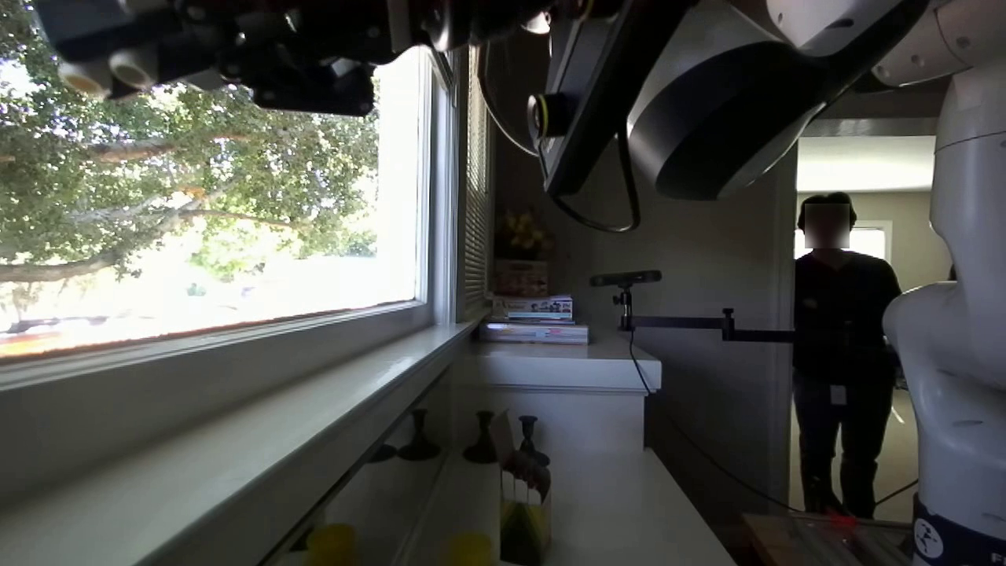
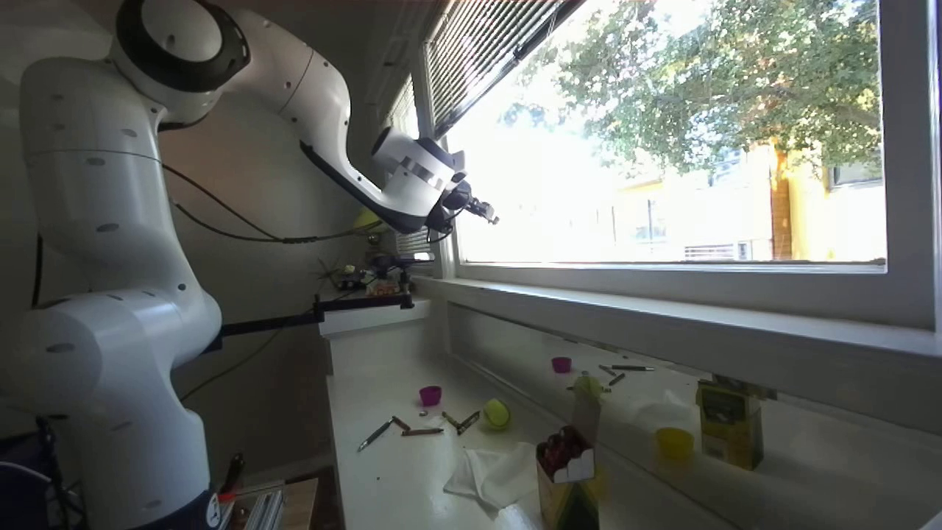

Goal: Close the window blinds

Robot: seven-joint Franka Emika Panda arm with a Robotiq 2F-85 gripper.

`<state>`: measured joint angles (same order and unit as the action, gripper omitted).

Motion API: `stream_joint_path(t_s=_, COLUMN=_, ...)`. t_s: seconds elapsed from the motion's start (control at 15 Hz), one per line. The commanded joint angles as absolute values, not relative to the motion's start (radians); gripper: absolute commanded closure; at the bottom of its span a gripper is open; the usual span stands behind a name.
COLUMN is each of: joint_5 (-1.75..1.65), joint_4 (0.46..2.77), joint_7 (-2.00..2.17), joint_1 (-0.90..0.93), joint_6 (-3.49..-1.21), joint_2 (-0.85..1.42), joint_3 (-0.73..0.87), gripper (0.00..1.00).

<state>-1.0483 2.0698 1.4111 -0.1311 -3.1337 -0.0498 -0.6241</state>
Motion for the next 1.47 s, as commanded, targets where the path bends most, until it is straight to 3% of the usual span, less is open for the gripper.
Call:
stream_joint_path(t_s=0.0, joint_5=-1.078, joint_4=2.006, joint_7=1.464, joint_1=-0.138, joint_6=-3.14, joint_2=-0.021, joint_3=-0.632, gripper=0.97)
stream_joint_path(t_s=1.4, joint_5=-0.988, joint_4=2.004, joint_7=1.467, joint_1=-0.198, joint_6=-3.198, joint_2=-0.164, joint_3=-0.491, gripper=0.97)
